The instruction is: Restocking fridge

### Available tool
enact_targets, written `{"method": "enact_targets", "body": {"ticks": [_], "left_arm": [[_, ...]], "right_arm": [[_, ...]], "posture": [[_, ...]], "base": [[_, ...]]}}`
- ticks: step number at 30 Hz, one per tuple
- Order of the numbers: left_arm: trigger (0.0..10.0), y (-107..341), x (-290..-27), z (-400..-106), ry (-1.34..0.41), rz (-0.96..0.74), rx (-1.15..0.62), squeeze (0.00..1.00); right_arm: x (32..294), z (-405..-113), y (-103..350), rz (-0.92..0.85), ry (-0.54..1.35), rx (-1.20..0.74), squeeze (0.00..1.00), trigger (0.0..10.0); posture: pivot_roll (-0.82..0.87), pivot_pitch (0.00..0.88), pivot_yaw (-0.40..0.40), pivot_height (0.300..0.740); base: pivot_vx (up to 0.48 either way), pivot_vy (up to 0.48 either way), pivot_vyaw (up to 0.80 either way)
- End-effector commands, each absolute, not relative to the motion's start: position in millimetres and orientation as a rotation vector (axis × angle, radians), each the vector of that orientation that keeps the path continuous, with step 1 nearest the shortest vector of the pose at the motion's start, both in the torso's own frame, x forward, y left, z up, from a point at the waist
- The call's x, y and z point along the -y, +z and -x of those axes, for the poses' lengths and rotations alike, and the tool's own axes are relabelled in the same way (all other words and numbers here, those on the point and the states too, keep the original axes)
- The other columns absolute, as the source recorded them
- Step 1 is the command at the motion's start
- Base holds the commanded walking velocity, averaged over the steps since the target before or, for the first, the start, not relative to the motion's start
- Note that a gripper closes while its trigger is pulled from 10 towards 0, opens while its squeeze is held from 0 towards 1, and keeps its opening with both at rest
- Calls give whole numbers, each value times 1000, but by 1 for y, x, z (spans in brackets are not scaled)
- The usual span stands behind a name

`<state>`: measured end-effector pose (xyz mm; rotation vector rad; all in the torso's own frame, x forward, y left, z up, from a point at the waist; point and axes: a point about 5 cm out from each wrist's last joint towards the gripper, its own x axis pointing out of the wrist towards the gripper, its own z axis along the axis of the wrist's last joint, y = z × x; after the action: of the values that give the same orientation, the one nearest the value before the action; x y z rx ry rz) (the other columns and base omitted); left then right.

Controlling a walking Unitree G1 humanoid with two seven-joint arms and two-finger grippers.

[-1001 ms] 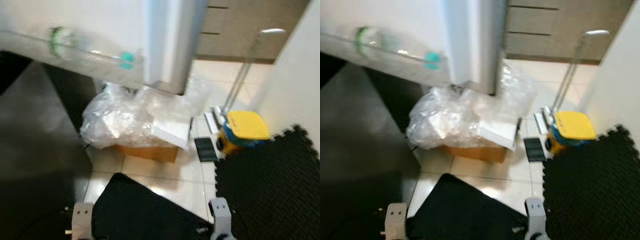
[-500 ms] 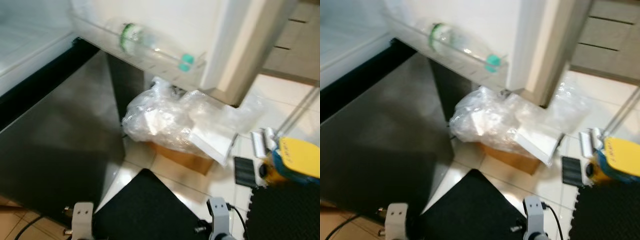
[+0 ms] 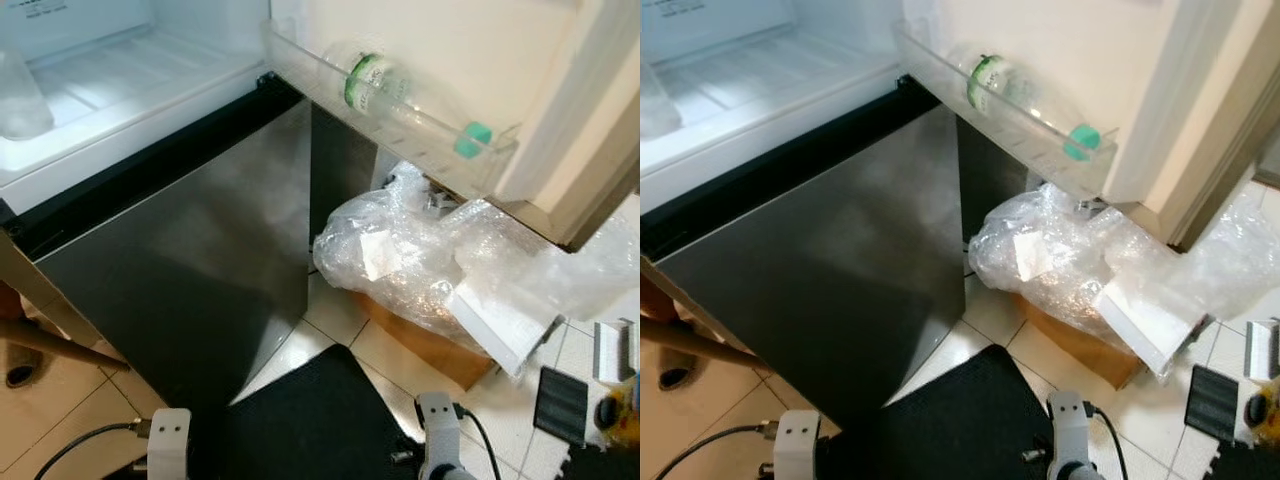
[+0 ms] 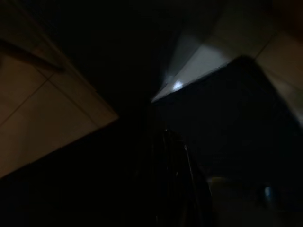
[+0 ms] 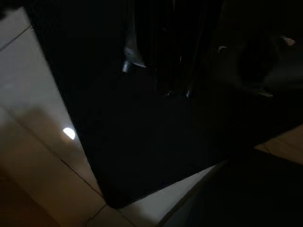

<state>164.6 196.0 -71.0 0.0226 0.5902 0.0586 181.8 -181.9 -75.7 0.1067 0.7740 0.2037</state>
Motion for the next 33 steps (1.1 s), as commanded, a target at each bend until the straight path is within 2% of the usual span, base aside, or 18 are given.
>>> {"method": "enact_targets", "body": {"ticks": [1, 8, 10, 22, 31, 33], "left_arm": [[10000, -75, -199, -155, 72, -28, -615, 0], [10000, -73, -198, -158, 70, -29, -596, 0], [10000, -72, -197, -160, 67, -29, -590, 0], [10000, -67, -192, -169, 72, -27, -556, 0], [10000, -68, -191, -169, 78, -18, -563, 0], [10000, -69, -192, -168, 94, 5, -572, 0]], "right_arm": [[176, -184, -75, -113, 217, -768, 0, 10000], [174, -184, -75, -117, 226, -765, 0, 10000], [176, -185, -75, -149, 180, -764, 0, 10000], [178, -185, -75, -125, 189, -764, 0, 10000], [178, -185, -75, -123, 192, -763, 0, 10000], [178, -185, -75, -123, 192, -763, 0, 10000]], "posture": [[-103, 106, -12, 740], [-105, 106, -10, 740], [-107, 104, -9, 740], [-118, 102, -9, 740], [-120, 103, -8, 740], [-120, 105, -9, 740]], "base": [[0, 0, 800], [0, 0, 800], [0, 0, 0], [0, 0, 0], [0, -444, 0], [0, 0, 0]]}}
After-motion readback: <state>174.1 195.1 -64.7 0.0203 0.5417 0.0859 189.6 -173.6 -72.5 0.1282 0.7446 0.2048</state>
